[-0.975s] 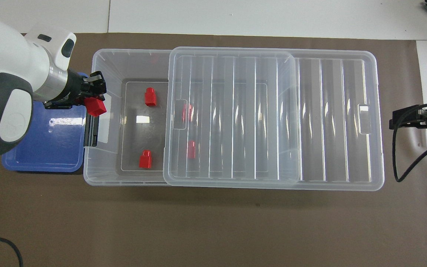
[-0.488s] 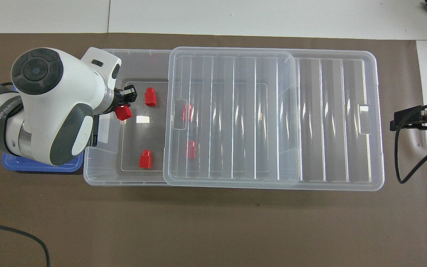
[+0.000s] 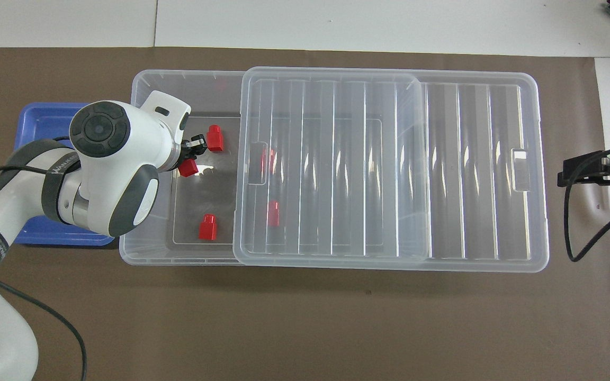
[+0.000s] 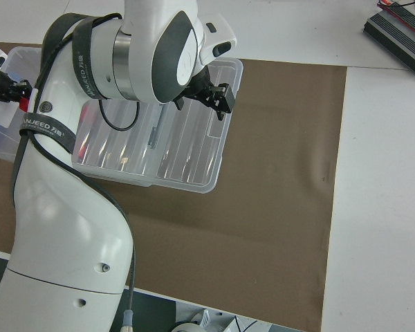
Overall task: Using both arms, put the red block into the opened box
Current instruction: 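Lower the red block into the box and open the left gripper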
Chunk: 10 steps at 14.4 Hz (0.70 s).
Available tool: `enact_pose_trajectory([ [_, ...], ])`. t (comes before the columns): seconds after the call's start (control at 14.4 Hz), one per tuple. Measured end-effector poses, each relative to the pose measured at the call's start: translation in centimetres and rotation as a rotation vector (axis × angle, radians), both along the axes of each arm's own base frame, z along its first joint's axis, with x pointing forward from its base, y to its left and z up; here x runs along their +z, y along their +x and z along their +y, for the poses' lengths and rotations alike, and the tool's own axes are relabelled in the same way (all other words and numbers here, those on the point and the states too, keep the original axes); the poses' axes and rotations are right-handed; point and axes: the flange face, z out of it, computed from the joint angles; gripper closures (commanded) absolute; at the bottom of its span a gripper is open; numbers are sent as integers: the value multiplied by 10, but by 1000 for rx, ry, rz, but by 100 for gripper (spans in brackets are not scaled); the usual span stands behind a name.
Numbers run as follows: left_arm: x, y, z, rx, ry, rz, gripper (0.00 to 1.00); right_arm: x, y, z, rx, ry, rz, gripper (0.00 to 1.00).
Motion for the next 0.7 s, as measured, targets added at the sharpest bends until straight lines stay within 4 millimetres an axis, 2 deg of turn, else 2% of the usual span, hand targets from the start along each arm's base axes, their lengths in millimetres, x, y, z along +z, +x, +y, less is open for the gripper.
enact_pose_trajectory([
  [0.35, -52, -4, -21, 8, 27, -22, 100, 0, 0, 0, -1, 0, 0, 0],
  [0.7, -72, -8, -19, -3, 33, -22, 100, 0, 0, 0, -1, 0, 0, 0],
])
